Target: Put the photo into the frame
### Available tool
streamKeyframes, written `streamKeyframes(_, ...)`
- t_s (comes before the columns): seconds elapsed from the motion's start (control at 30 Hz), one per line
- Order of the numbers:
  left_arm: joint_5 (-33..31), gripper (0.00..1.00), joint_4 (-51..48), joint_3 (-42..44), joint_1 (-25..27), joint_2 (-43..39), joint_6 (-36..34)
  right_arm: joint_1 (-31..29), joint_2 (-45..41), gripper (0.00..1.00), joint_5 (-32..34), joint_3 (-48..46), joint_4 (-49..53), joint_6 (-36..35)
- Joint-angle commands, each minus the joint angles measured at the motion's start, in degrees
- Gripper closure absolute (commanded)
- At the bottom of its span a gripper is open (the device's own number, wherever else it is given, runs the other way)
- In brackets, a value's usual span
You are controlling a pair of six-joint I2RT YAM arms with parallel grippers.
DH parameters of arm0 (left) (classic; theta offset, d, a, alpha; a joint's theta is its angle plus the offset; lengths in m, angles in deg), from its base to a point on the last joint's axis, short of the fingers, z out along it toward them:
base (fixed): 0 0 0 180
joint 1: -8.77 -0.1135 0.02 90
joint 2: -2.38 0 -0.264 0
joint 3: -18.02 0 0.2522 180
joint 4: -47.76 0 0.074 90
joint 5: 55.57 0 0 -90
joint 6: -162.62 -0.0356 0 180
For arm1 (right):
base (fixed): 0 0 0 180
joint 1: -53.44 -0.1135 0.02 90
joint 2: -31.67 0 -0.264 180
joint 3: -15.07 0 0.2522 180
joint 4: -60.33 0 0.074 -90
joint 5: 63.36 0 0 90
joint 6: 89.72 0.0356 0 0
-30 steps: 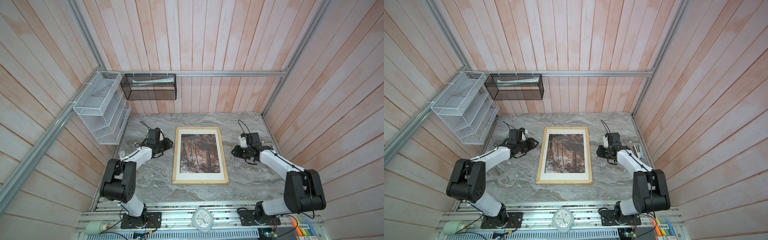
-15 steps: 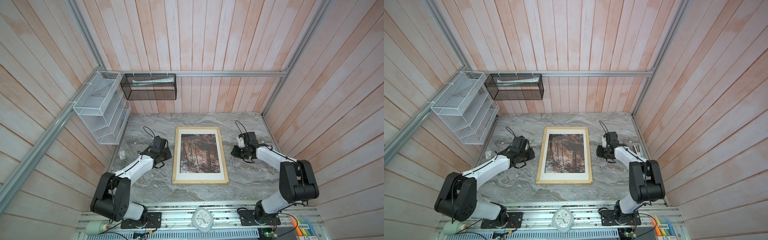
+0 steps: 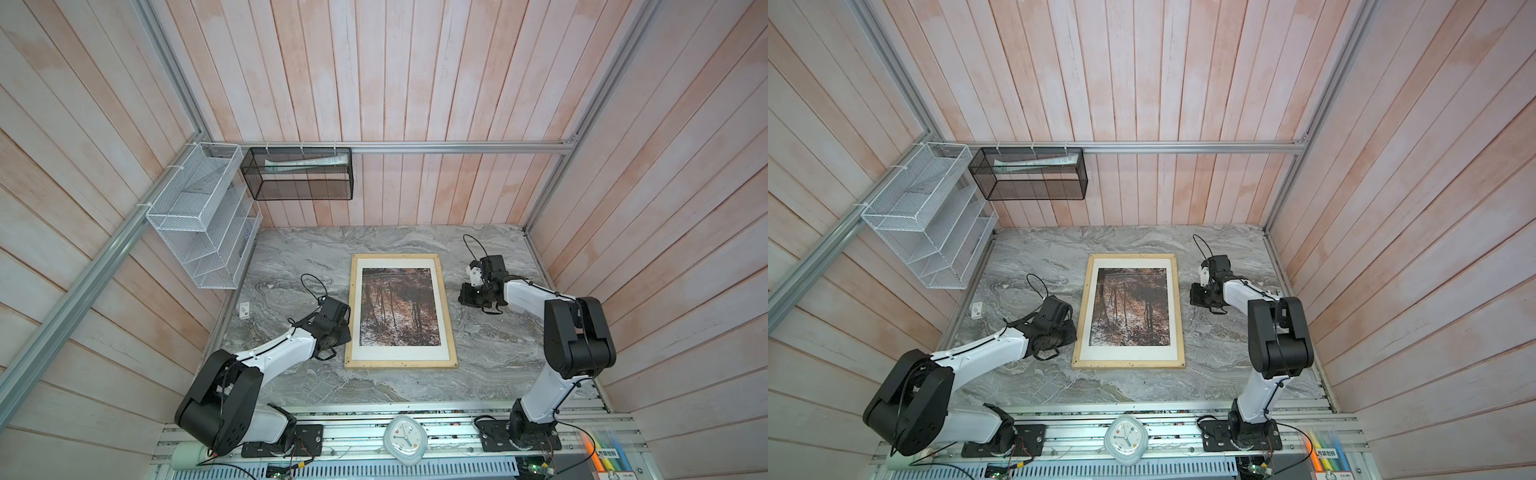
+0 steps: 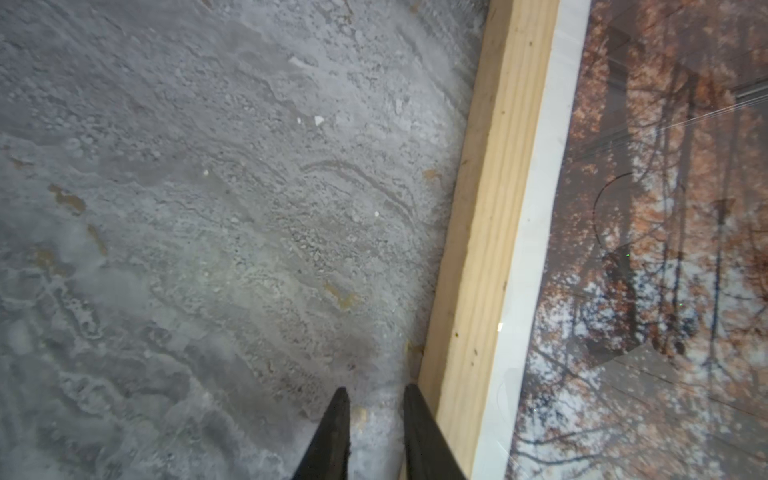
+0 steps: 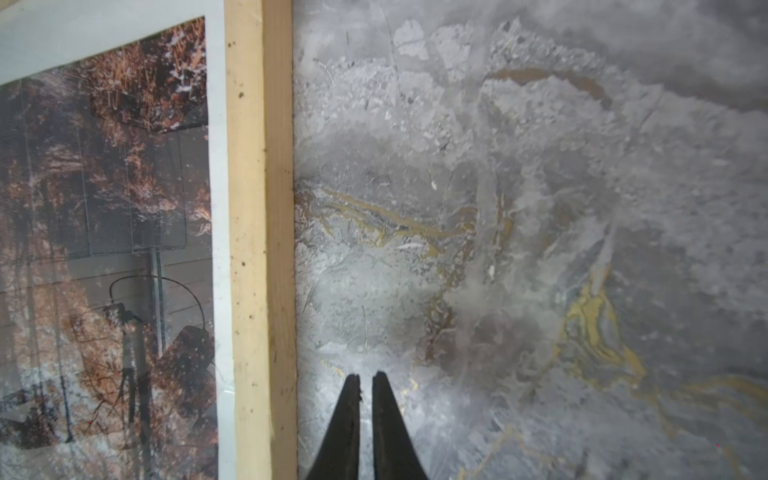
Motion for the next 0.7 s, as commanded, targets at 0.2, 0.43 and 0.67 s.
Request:
streamKeyframes(0.2, -0.6, 0.75, -2.0, 2.5, 3.7, -2.4, 3.9, 1.3, 8.2, 0.94, -1.8, 9.6, 0.5, -2.9)
streamKeyframes(0.43, -0.6, 0.75, -1.8, 5.4, 7.3, -4.1, 7.3, 1.3, 13.4, 0.97, -3.5, 16.1, 1.0, -2.4)
streamKeyframes(0.67, -0.7, 0.75, 1.6, 7.5, 11.3, -3.3, 10.6, 0.8, 18.5, 0.98, -4.9, 21.6, 1.4, -1.8)
